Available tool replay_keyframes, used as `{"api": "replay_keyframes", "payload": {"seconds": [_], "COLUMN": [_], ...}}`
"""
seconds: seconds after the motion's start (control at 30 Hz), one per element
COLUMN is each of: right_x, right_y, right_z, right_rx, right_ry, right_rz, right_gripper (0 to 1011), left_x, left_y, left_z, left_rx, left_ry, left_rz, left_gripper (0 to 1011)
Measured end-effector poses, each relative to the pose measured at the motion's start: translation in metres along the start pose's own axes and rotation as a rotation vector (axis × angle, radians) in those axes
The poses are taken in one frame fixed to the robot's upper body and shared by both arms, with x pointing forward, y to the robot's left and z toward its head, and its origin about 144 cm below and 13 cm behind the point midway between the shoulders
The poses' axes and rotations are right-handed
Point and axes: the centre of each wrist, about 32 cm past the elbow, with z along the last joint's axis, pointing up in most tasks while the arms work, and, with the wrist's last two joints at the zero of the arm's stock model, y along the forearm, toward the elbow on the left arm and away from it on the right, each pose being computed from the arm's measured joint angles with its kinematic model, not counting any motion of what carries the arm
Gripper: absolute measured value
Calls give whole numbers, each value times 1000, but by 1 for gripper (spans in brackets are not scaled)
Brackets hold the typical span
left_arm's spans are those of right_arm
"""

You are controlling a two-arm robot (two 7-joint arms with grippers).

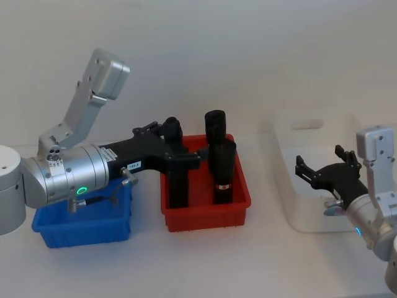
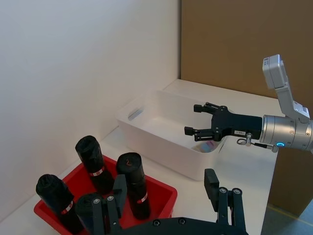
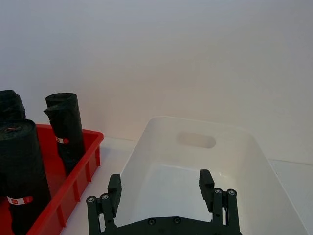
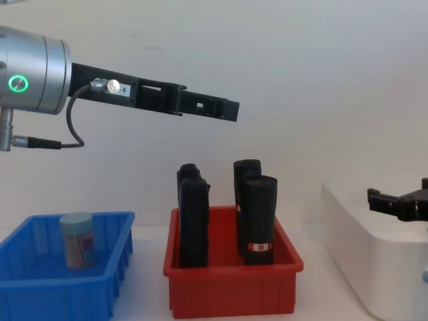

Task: Pick the cotton swabs from the blue box and place them into the white box.

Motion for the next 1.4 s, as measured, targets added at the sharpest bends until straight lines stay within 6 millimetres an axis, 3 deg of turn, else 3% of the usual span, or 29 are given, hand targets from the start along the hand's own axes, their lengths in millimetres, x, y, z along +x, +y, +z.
{"api": "replay_keyframes", "payload": {"seconds": [0.57, 1.4], "right_x": [-1, -16], "right_y": [-4, -66], "right_z": [2, 18], "right_rx": [12, 64], "right_ry": [1, 51], "right_rz": [3, 89], "right_gripper": [1001, 1001], "left_x": [-2, -39], "left_y": [-1, -21], "left_z": [-4, -60], "left_rx": [-4, -74], "left_ry": [-6, -101], "left_rz": [14, 259], "left_gripper": [1004, 1004]}}
